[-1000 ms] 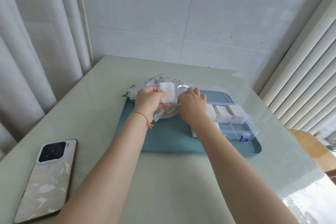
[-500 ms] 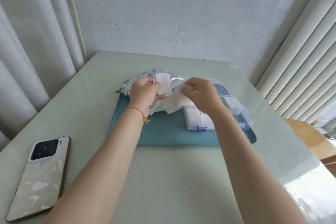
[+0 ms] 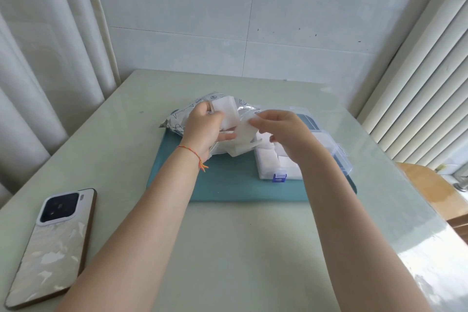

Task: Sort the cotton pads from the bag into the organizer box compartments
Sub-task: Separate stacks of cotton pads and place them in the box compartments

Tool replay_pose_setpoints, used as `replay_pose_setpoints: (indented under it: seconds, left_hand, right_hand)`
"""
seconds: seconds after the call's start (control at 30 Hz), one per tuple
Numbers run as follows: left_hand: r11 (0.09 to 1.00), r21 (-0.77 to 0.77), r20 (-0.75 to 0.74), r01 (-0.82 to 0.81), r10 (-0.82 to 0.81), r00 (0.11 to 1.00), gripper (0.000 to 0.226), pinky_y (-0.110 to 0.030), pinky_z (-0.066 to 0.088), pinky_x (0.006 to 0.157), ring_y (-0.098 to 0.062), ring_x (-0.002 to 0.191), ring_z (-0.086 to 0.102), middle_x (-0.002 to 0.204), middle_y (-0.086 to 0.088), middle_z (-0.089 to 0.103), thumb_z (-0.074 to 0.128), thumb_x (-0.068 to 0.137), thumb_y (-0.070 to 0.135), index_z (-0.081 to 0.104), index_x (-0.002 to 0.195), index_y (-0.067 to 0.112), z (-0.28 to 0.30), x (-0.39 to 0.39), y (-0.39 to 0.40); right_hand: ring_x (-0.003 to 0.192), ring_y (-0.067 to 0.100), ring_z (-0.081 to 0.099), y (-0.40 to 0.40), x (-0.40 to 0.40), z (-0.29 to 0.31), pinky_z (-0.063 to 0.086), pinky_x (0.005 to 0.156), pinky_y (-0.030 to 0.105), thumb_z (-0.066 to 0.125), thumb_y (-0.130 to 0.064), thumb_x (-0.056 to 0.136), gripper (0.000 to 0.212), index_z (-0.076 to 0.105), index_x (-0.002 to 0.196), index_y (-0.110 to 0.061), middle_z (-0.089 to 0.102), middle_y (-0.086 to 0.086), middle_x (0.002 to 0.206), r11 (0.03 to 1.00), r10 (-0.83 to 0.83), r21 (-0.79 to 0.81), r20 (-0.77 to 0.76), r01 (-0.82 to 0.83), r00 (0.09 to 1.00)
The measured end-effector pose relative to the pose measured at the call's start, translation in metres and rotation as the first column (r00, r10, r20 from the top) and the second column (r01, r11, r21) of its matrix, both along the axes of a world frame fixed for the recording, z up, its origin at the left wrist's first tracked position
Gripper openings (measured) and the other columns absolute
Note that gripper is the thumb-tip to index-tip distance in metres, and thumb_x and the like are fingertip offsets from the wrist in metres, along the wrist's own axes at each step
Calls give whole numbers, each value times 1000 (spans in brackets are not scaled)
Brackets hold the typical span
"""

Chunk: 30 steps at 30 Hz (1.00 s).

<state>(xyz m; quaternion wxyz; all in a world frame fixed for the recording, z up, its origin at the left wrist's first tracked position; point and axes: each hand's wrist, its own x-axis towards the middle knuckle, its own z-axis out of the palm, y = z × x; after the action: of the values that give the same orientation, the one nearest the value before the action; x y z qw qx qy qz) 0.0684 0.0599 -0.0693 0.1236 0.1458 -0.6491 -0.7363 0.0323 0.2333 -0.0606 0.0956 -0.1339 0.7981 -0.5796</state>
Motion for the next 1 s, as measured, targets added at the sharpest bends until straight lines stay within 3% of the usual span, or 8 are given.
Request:
replay_pose_setpoints:
  seconds: [0.1,0.2,0.37,0.5,0.63,0.83,0.9,1.0]
  left_hand:
    - [1000,16,-1,-16,16,1000,15,-37,61,61,-26,61,72,95,-4,51,42,93,-1,54,98,6,0,1,0]
    - [1000,4,1,-1,1,1000,18,-30,58,53,-27,64,73,97,-8,60,45,92,-1,60,99,5,0,2,2]
    - [983,-44,-6,181,-181,983,26,-29,60,56,-22,64,72,93,-17,68,46,92,-6,69,100,2,-1,6,3]
    - [943,-44,33,330,-329,944,28,-28,60,59,-15,66,68,87,-12,70,46,94,-7,70,97,8,-1,8,4]
    - [918,22,56,396,-397,916,25,-29,60,60,-26,79,70,92,-17,70,46,96,-3,69,101,2,0,9,5]
    - [906,83,56,414,-419,906,19,-30,59,59,-29,82,69,96,-17,71,55,97,12,68,106,2,1,9,4]
    - [902,30,61,431,-432,900,21,-26,57,57,-29,83,70,102,-18,71,60,95,9,67,113,1,0,10,5]
    - [913,23,63,408,-409,911,22,-25,56,55,-28,77,73,98,-15,73,59,94,7,67,115,3,0,11,4]
  right_hand:
    - [77,12,55,6,-2,3,37,72,28,69,-26,89,10,74,91,-18,68,-5,83,997,-14,-80,23,16,1000]
    - [67,13,56,4,-2,3,36,61,25,65,-21,92,14,71,96,-9,67,0,79,988,-43,-147,31,47,999]
    - [59,13,51,5,0,7,36,54,24,63,-13,94,10,70,89,-9,62,1,73,981,54,-186,-14,-56,998]
    - [55,11,50,7,3,12,37,53,21,67,-7,91,4,70,93,-6,63,-1,65,989,79,-120,-90,-90,993]
    - [54,10,50,3,4,14,38,50,16,71,-7,87,7,69,93,-5,66,-2,68,998,4,-58,-148,-13,989]
    - [70,12,54,0,1,10,47,69,25,74,-15,86,6,70,90,-17,68,7,83,991,-24,116,-310,63,950]
    - [66,9,48,-2,-1,9,41,68,20,75,-19,84,12,70,92,-26,61,-4,80,978,-18,187,-373,94,927]
    - [77,6,51,-4,2,9,39,76,15,79,-30,81,30,68,109,-31,55,-5,97,962,22,250,-464,107,886]
